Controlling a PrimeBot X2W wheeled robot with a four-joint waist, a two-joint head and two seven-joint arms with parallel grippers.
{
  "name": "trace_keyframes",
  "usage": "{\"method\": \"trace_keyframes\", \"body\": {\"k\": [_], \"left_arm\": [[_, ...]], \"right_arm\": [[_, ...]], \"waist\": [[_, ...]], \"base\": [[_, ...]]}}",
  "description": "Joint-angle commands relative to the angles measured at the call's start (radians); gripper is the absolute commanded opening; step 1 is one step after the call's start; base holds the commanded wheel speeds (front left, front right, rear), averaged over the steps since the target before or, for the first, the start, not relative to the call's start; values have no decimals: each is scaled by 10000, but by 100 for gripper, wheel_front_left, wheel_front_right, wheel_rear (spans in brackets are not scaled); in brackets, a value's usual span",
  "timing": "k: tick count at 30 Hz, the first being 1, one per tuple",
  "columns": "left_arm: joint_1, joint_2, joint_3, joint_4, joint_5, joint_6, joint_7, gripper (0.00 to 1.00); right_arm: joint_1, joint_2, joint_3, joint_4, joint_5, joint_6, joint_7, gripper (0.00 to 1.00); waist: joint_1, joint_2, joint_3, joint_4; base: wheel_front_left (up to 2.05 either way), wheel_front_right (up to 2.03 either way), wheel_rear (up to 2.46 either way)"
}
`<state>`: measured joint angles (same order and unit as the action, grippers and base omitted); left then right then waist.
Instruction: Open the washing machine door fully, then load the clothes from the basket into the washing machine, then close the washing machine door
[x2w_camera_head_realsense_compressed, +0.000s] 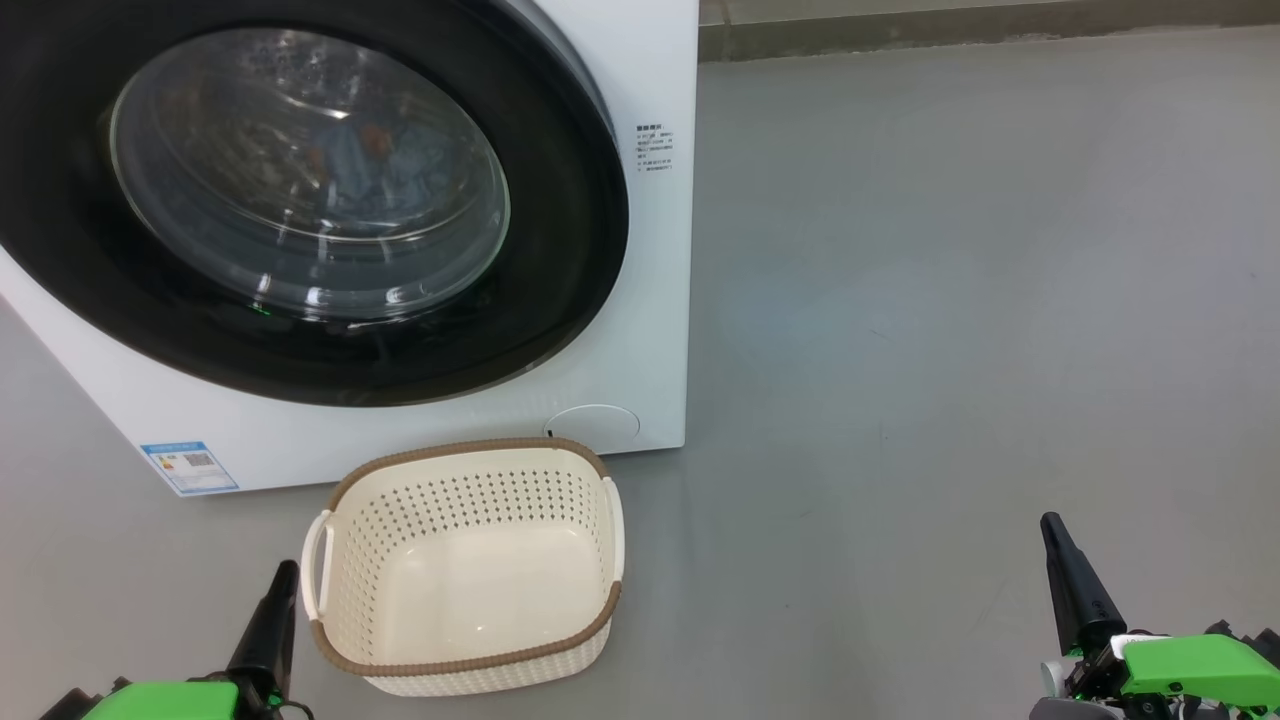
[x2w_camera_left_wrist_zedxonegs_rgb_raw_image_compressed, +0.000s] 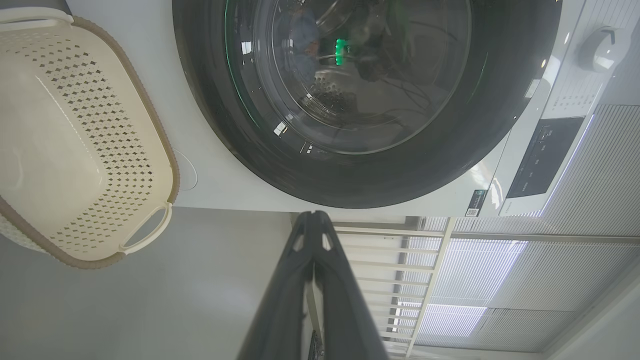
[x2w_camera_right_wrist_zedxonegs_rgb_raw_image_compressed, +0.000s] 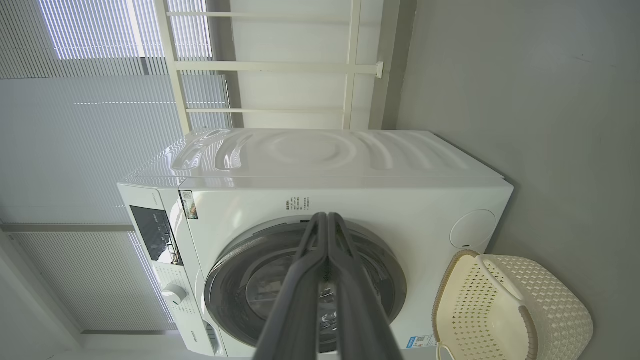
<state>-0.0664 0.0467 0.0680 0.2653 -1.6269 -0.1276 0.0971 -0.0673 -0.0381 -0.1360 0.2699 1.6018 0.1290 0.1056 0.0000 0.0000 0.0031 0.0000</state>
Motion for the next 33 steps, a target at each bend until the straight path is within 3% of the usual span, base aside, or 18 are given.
{"method": "trace_keyframes", "body": {"k": [1, 33], "left_arm": [[-405, 127, 337, -206, 83, -31, 63, 0], [-410, 93, 385, -204, 123, -31, 102, 0]], "right_arm": [[-406, -121, 224, -252, 70, 17, 75, 0], [-406, -121, 225, -252, 70, 17, 75, 0]], "waist": [[0, 0, 0, 0], [0, 0, 0, 0]], "base": [[0, 0, 0], [0, 0, 0]]}}
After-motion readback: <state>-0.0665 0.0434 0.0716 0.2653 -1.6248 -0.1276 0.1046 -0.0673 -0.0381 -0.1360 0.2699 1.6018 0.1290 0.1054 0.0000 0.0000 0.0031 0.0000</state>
